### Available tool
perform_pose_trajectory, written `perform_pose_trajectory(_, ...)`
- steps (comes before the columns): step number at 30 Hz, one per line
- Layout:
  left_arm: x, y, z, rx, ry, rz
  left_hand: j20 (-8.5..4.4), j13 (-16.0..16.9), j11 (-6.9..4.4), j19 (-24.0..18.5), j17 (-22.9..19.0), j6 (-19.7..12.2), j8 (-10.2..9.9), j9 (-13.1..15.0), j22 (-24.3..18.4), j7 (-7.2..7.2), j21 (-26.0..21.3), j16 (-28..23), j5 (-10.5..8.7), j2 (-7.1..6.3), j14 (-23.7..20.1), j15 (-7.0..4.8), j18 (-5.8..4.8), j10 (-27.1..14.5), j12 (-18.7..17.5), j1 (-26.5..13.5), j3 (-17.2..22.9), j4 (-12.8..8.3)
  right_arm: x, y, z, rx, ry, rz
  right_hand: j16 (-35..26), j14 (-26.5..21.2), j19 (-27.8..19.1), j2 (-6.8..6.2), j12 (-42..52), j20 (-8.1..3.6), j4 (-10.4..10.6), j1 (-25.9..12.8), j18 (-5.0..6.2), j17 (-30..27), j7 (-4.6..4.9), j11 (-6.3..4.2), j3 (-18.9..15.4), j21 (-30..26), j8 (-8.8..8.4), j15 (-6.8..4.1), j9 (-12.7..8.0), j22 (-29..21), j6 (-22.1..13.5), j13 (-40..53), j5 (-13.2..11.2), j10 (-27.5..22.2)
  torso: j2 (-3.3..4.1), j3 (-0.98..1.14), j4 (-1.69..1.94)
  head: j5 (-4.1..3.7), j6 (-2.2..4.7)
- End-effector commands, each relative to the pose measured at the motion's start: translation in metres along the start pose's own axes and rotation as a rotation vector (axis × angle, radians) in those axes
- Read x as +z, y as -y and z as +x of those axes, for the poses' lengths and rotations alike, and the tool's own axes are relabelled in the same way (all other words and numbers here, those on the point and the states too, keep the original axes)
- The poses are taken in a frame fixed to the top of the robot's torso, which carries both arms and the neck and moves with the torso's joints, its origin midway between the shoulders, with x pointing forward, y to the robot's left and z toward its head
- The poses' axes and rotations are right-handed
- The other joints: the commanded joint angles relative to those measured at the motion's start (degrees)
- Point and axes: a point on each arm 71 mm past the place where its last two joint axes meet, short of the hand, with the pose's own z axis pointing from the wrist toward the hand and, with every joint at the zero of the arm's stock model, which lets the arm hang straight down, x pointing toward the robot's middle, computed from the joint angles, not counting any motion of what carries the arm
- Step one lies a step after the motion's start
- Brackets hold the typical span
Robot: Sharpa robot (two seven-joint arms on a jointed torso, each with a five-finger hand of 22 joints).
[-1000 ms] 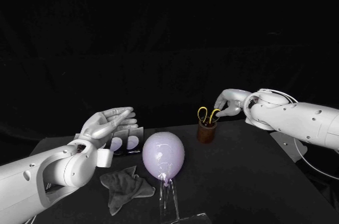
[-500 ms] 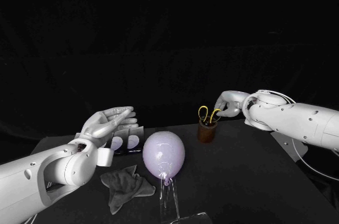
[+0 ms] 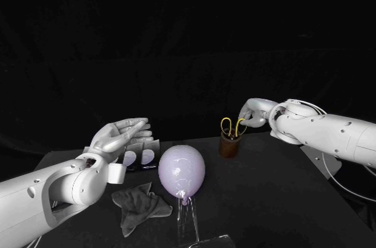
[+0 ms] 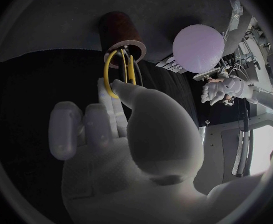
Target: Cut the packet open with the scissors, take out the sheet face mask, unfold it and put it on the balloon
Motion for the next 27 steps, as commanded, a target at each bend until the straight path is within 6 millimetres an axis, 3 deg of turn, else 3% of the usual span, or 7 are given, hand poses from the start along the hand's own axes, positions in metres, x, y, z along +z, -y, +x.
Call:
perform_pose_trajectory(1,0.001,0.001,0.002,-0.002,-0.012,0.008,0.10,-0.09,0.15,0.27,0.06,0.51,-0.39,-0.09,0.05,2.41,0.36,0.04,0.19,0.20,0.37,0.14,0.80,0.22,-0.25,0.18,0.35,0.14,-0.002,0.000,-0.008,0.044,0.105,-0.004,0.50,1.27,0.79,0.98,0.62,-0.42,-0.42,0.51,-0.97,0.43,-0.43,-1.19,1.11,0.68,1.35,-0.69,1.22,1.30,0.63,0.50,1.37,2.51,0.00,0.00,-0.09,-0.03,0.01)
perform_pose_trajectory(4,0.001,0.001,0.001,-0.002,-0.011,0.008,0.10,-0.09,0.17,0.27,0.08,0.51,-0.43,-0.10,0.06,2.43,0.38,0.03,0.19,0.26,0.38,0.15,0.79,0.22,-0.30,0.22,0.42,0.13,-0.004,0.000,-0.011,0.083,0.145,-0.003,0.57,1.32,1.38,0.70,0.79,-0.86,-0.70,-0.01,-1.17,0.34,-0.79,-1.60,2.16,1.26,2.58,-1.07,2.48,2.31,0.58,0.88,3.11,3.71,-0.06,-0.02,-0.14,-0.12,0.04)
perform_pose_trajectory(9,0.002,0.001,0.000,0.000,-0.009,0.008,0.09,-0.09,0.17,0.28,0.09,0.52,-0.46,-0.12,0.06,2.44,0.40,0.01,0.20,0.30,0.39,0.15,0.79,0.23,-0.34,0.29,0.48,0.11,-0.007,0.000,-0.021,0.155,0.211,0.008,0.68,1.36,1.62,0.21,0.42,-1.13,-1.15,-0.89,-1.28,0.25,-0.92,-1.83,3.56,1.59,4.10,-1.24,4.31,2.92,-0.26,1.26,3.70,4.31,-0.15,-0.04,-0.15,-0.23,0.29)
perform_pose_trajectory(19,0.005,0.000,-0.002,0.001,-0.006,0.009,0.19,-0.07,0.21,-0.31,0.08,0.65,-0.62,-0.19,-0.09,2.43,0.12,-0.33,0.18,0.22,0.03,0.29,0.63,0.40,-0.52,0.32,0.59,0.15,-0.010,-0.007,-0.051,0.305,0.284,0.045,0.90,1.43,1.76,-0.11,0.11,-1.24,-1.64,-1.57,-1.33,0.40,-0.99,-1.91,4.60,1.78,5.24,-1.32,5.76,3.32,-0.96,1.60,4.57,4.73,-0.22,-0.14,-0.15,-0.65,0.90)
perform_pose_trajectory(22,0.006,-0.001,-0.002,-0.001,-0.010,0.010,0.44,-0.05,0.21,-1.42,0.09,0.92,-0.81,-0.27,-0.42,2.37,-0.50,-0.81,0.18,0.05,-0.38,0.44,0.52,0.70,-0.79,0.26,0.71,0.30,-0.010,-0.012,-0.060,0.356,0.294,0.057,0.96,1.44,1.76,-0.13,0.07,-1.25,-1.73,-1.69,-1.33,0.48,-1.01,-1.93,4.77,1.79,5.44,-1.34,6.01,3.35,-1.07,1.67,4.72,4.83,-0.36,-0.25,-0.14,-0.65,0.94)
perform_pose_trajectory(25,0.009,-0.002,-0.001,-0.004,-0.017,0.011,1.56,-0.05,0.29,-5.18,0.11,1.37,-1.16,-0.41,-1.66,2.25,-2.91,-1.72,0.19,-0.30,-1.02,0.69,-0.10,1.22,-1.28,0.17,0.94,0.60,-0.011,-0.019,-0.070,0.429,0.316,0.078,0.92,1.41,1.58,-0.12,0.02,-1.27,-1.89,-1.82,-1.28,0.29,-1.04,-1.97,5.07,1.67,5.71,-1.37,6.36,3.14,-1.23,1.77,5.01,4.97,-0.52,-0.38,-0.12,-0.40,1.16)
perform_pose_trajectory(27,0.010,-0.003,-0.001,-0.006,-0.022,0.011,2.34,-0.05,0.23,-7.23,0.06,1.54,-1.38,-0.48,-2.42,2.29,-4.32,-2.39,0.17,-0.65,-1.58,0.88,-0.40,1.44,-1.58,0.12,0.97,0.71,-0.011,-0.025,-0.074,0.469,0.325,0.085,0.94,1.42,1.58,-0.13,0.01,-1.28,-1.96,-1.86,-1.28,0.32,-1.05,-1.98,5.15,1.68,5.79,-1.38,6.47,3.16,-1.27,1.80,5.07,5.00,-0.53,-0.36,-0.13,-0.37,1.27)
